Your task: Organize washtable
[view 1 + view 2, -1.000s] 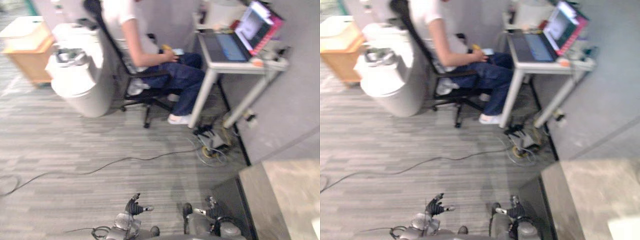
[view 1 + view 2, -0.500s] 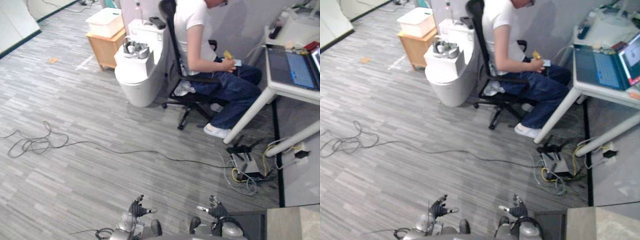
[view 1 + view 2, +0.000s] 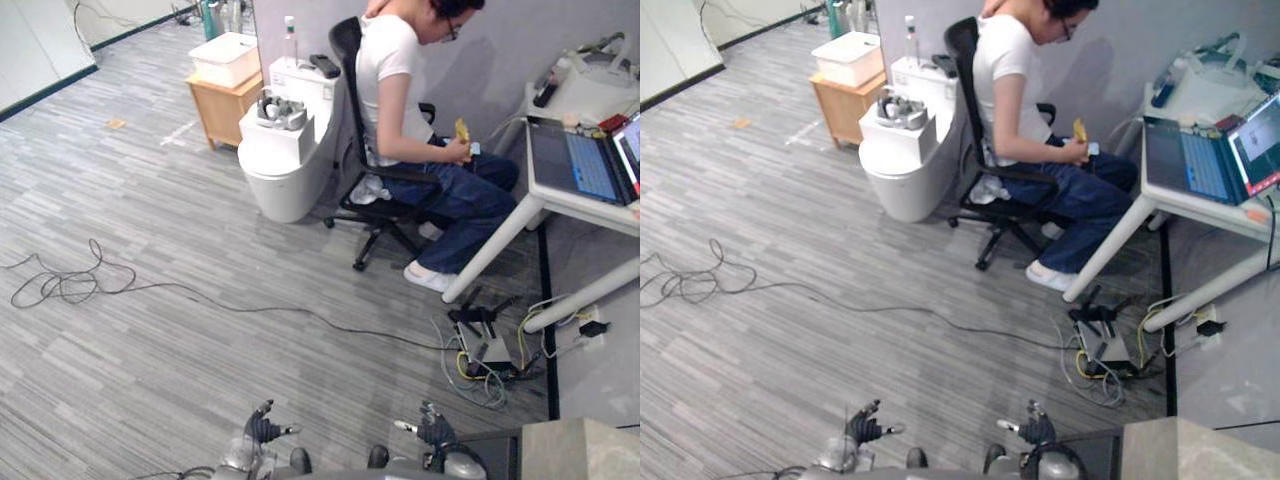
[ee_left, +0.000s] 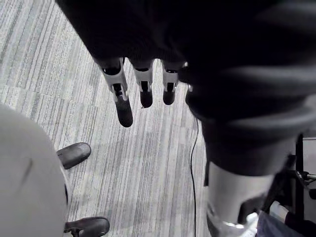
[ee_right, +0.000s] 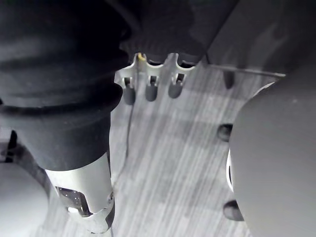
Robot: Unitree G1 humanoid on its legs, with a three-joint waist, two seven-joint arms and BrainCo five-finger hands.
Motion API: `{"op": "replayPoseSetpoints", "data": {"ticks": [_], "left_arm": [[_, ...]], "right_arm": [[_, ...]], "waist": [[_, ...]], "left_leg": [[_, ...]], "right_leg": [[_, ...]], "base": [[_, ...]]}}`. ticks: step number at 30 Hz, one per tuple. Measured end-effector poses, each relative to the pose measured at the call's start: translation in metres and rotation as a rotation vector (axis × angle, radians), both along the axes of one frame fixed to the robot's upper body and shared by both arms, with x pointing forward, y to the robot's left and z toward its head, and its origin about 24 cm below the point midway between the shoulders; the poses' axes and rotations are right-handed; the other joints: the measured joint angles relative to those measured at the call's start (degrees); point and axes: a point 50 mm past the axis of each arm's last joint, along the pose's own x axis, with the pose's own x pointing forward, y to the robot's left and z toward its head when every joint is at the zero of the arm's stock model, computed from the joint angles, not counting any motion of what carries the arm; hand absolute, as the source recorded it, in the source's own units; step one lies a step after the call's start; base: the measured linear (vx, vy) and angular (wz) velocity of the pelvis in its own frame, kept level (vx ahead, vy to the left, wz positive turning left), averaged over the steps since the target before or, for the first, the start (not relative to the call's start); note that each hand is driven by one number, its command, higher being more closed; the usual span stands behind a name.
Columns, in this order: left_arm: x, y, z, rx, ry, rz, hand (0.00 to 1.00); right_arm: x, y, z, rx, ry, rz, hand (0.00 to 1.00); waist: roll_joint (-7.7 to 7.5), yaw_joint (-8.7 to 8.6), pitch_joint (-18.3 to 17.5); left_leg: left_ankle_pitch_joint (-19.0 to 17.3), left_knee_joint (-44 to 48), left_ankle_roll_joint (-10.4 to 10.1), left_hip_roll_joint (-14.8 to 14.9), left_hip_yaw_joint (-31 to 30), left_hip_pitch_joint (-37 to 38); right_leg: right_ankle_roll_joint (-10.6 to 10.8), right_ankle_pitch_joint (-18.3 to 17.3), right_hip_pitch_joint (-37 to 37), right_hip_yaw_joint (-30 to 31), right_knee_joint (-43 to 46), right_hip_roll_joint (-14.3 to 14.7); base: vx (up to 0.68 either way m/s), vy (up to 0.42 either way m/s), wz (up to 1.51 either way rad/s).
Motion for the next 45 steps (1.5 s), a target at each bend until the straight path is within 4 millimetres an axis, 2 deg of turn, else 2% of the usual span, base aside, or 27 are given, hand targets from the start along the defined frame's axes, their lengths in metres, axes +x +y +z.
{"op": "replayPoseSetpoints", "data": {"ticks": [3, 6, 9, 12, 14, 15, 16, 17, 18, 21, 23, 24, 26, 27, 29, 31, 38, 42, 44, 45], "left_arm": [[0.000, 0.001, 0.000, 0.003, 0.003, -0.001, 0.00], [0.001, 0.002, 0.000, 0.005, -0.001, 0.001, 0.00], [0.003, 0.002, 0.001, 0.005, -0.006, 0.005, 0.00], [0.013, 0.000, 0.006, -0.014, -0.052, 0.029, 0.00], [0.018, 0.000, 0.009, -0.016, -0.074, 0.036, 0.00], [0.021, 0.004, 0.011, -0.012, -0.087, 0.059, 0.00], [0.024, 0.006, 0.012, -0.011, -0.097, 0.070, 0.00], [0.024, 0.005, 0.012, -0.015, -0.097, 0.088, 0.00], [0.019, 0.002, 0.010, -0.024, -0.087, 0.090, 0.00], [0.016, -0.007, 0.008, -0.048, -0.076, 0.085, 0.00], [0.021, -0.018, 0.010, -0.079, -0.085, 0.044, 0.00], [0.024, -0.020, 0.010, -0.080, -0.089, 0.029, 0.00], [0.023, -0.016, 0.010, -0.066, -0.087, 0.022, 0.00], [0.020, -0.014, 0.010, -0.063, -0.083, 0.025, 0.00], [0.016, -0.010, 0.009, -0.049, -0.075, 0.026, 0.00], [0.012, -0.003, 0.007, -0.033, -0.064, 0.034, 0.00], [0.000, 0.011, 0.004, -0.012, -0.039, 0.100, 0.00], [-0.003, 0.014, 0.003, -0.008, -0.029, 0.120, 0.00], [-0.003, 0.014, 0.003, -0.006, -0.030, 0.120, 0.00], [-0.003, 0.014, 0.003, -0.006, -0.031, 0.122, 0.00]], "right_arm": [[0.000, 0.000, 0.000, 0.006, 0.004, 0.015, 0.00], [0.002, 0.000, -0.001, -0.003, 0.009, 0.053, 0.00], [0.004, -0.001, 0.000, -0.007, 0.006, 0.058, 0.00], [0.020, -0.001, 0.005, -0.019, -0.032, 0.086, 0.00], [0.033, -0.001, 0.010, -0.030, -0.065, 0.102, 0.00], [0.039, -0.002, 0.013, -0.037, -0.088, 0.104, 0.00], [0.041, -0.003, 0.015, -0.037, -0.102, 0.095, 0.00], [0.041, -0.006, 0.016, -0.044, -0.114, 0.083, 0.00], [0.035, -0.011, 0.015, -0.063, -0.104, 0.073, 0.00], [0.034, -0.015, 0.015, -0.069, -0.103, 0.059, 0.00], [0.030, -0.016, 0.014, -0.067, -0.095, 0.047, 0.00], [0.031, -0.019, 0.015, -0.068, -0.100, 0.030, 0.00], [0.030, -0.012, 0.014, -0.058, -0.096, 0.051, 0.00], [0.031, -0.010, 0.014, -0.057, -0.098, 0.062, 0.00], [0.035, -0.008, 0.016, -0.059, -0.112, 0.082, 0.00], [0.037, -0.008, 0.016, -0.064, -0.114, 0.093, 0.00], [0.034, -0.002, 0.014, -0.072, -0.094, 0.149, 0.00], [0.031, 0.000, 0.012, -0.073, -0.077, 0.168, 0.00], [0.035, -0.001, 0.014, -0.073, -0.095, 0.167, 0.00], [0.034, -0.002, 0.015, -0.071, -0.101, 0.154, 0.00]], "waist": [[0.02, -0.01, 0.0], [-0.19, 0.08, -0.1], [0.01, 0.05, 0.1], [-0.12, 0.06, 1.4], [-0.13, 0.08, 2.1], [-0.42, -0.02, 2.7], [-0.57, -0.02, 3.4], [-1.31, -0.42, 3.9], [-0.46, -0.82, 3.5], [0.90, -2.74, 3.5], [1.63, -3.64, 4.1], [1.58, -3.65, 4.6], [1.09, -3.08, 5.0], [1.13, -3.10, 5.0], [1.33, -3.14, 4.7], [1.77, -3.27, 4.8], [1.46, -2.76, 4.7], [0.83, -2.75, 4.3], [0.85, -3.22, 4.3], [1.15, -3.38, 4.6]], "left_leg": [[0.0, 0.0, 0.1, -0.2, -1.2, -0.3], [0.9, 0.0, 0.6, -1.0, -3.8, -2.4], [2.4, 0.0, 0.0, -0.9, -7.9, -4.9], [5.1, 1.6, -1.8, -1.1, -12.0, -10.2], [7.6, 2.5, -3.9, -1.2, -13.3, -13.5], [9.4, 1.8, -5.0, -0.9, -11.7, -14.2], [6.1, 6.2, -3.7, -0.6, -8.3, -14.9], [-1.5, 17.3, -1.3, 0.8, -1.4, -15.4], [-6.4, 22.9, -2.8, 3.0, 2.6, -12.9], [-10.1, 23.8, -5.5, 5.9, 6.2, -9.0], [-11.4, 18.4, -7.1, 7.4, 10.3, -5.2], [-11.7, 16.9, -6.6, 7.0, 11.7, -4.6], [-11.1, 15.2, -5.8, 5.6, 13.1, -4.2], [-11.0, 14.9, -5.7, 5.4, 13.0, -4.2], [-9.8, 12.3, -3.8, 4.1, 12.6, -4.6], [-8.6, 9.7, -3.2, 3.0, 12.4, -4.4], [-5.1, 3.6, -3.5, 2.9, 11.3, 1.1], [-4.9, 3.1, -3.3, 2.9, 9.9, 2.0], [-5.9, 4.9, -2.3, 3.1, 5.5, 1.1], [-6.4, 6.7, -1.6, 3.4, 1.5, 0.6]], "right_leg": [[0.1, -1.0, -0.7, -0.2, 1.7, -0.2], [-0.3, -3.8, -3.8, 2.6, 6.0, -0.5], [-1.2, -4.7, -4.7, 0.7, 6.5, -0.4], [-3.1, -6.5, -9.6, 0.2, 11.3, -0.9], [-3.5, -7.3, -12.1, 0.1, 13.8, -1.4], [-4.0, -7.0, -12.4, -2.5, 12.9, -3.4], [-4.1, -6.9, -12.5, -3.2, 13.0, -4.0], [-4.3, -6.8, -12.1, -4.5, 13.2, -5.1], [-4.4, -6.3, -12.2, -5.7, 13.2, -5.4], [-4.7, -5.3, -13.8, -7.6, 13.9, -5.6], [-4.3, -5.0, -16.3, -9.8, 17.4, -7.2], [-3.8, -4.7, -16.3, -10.0, 17.6, -7.4], [-2.8, -2.2, -15.7, -9.9, 15.7, -8.3], [-2.7, -1.5, -15.6, -9.7, 15.0, -8.4], [-2.5, 1.2, -15.4, -9.6, 12.4, -8.4], [-2.5, 2.5, -15.7, -9.6, 11.2, -8.5], [-2.5, 2.8, -12.1, -8.5, 11.0, -7.3], [-2.5, 2.8, -11.1, -8.1, 11.8, -7.6], [-2.5, 2.8, -13.4, 0.6, 19.1, -7.6], [-2.9, 2.8, -15.6, 9.2, 25.1, -6.4]], "base": [[0.03, -0.010, 0.12], [0.04, -0.023, 0.36], [0.02, -0.065, 0.77], [-0.02, -0.086, 1.05], [-0.13, -0.077, 0.95], [-0.13, -0.047, 0.83], [-0.11, -0.077, 0.95], [-0.17, -0.125, 0.67], [-0.14, -0.103, 0.62], [-0.12, 0.065, 0.43], [-0.16, 0.160, 0.54], [-0.15, 0.162, 0.48], [-0.16, 0.116, 0.18], [-0.17, 0.107, -0.05], [-0.16, 0.113, -0.02], [-0.12, 0.062, 0.05], [-0.02, -0.003, 0.07], [-0.01, 0.000, 0.16], [0.01, 0.038, 1.01], [0.01, 0.013, 1.34]]}}
